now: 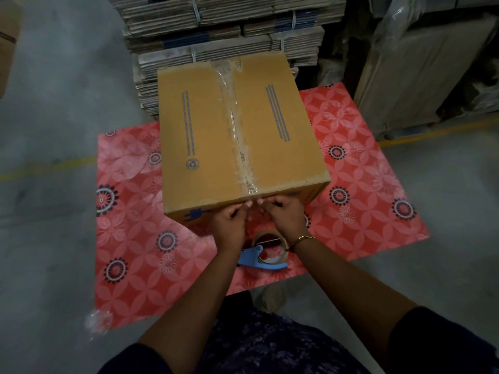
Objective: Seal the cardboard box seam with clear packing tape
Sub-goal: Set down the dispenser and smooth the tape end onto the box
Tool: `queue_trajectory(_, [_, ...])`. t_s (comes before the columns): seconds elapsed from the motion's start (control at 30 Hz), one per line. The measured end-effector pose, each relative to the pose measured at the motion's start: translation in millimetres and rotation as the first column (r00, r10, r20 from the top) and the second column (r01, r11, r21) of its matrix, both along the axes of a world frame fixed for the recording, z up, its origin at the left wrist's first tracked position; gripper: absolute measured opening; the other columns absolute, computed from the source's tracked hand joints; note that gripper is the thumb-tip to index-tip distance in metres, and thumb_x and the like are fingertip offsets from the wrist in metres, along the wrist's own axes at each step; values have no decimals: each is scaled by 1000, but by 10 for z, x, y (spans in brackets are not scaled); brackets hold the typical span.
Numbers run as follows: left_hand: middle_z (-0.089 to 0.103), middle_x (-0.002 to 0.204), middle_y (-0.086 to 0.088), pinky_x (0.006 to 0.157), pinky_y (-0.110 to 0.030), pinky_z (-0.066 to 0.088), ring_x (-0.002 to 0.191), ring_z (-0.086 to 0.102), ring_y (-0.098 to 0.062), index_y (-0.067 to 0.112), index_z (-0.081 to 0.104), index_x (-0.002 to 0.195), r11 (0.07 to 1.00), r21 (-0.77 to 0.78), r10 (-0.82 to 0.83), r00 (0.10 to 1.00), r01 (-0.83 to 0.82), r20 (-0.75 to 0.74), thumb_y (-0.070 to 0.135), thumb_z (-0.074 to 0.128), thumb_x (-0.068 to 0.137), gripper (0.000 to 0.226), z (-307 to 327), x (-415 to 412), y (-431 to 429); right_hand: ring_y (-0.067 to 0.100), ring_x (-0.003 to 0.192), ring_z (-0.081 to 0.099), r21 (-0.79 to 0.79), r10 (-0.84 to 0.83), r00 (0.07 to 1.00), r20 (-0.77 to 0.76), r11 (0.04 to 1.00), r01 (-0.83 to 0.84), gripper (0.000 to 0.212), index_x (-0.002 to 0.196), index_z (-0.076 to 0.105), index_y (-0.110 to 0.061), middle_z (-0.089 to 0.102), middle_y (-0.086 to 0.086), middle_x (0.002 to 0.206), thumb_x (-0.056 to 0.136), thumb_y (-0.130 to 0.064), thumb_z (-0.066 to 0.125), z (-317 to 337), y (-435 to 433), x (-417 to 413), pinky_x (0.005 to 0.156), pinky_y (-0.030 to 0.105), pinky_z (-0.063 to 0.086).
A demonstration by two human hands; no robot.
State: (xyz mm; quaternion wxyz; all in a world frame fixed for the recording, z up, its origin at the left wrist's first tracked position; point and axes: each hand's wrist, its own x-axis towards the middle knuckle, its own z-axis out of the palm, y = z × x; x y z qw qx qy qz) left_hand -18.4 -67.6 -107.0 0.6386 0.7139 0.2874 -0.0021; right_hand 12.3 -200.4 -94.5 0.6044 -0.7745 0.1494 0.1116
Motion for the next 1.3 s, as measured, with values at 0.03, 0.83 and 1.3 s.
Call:
queue_trajectory(0.03, [70,54,11,61,-29,49,49,57,-1,34,79,67,999,-33,14,1000,-14,-11,31,78,84,17,-4,13,-4,6,61,67,4,-5,1000,-7,1000,5,19,65,76,-27,74,-9,62,83,-23,80,-3,-1,5,69,33,57])
queue_trajectory(0.83, [59,64,-4,55,-33,33,65,60,-31,22,50,67,658,691,-323,941,298,-97,34,62,94,32,224,-494,522,18,70,73,-136,31,995,96,991,-18,18,77,79,-20,77,-3,72,85,-35,74,-69,32,-57,67,37,59])
queue_trajectory(1.3, [14,171,5,125,-50,10,158,7,-17,31,26,159,-142,839,-806,431,526,-406,48,29,105,56,662,861,627,24,74,74,-137,-133,986,103,980,147,19,86,81,-13,79,5,79,86,-32,76,-98,161,-139,69,45,60])
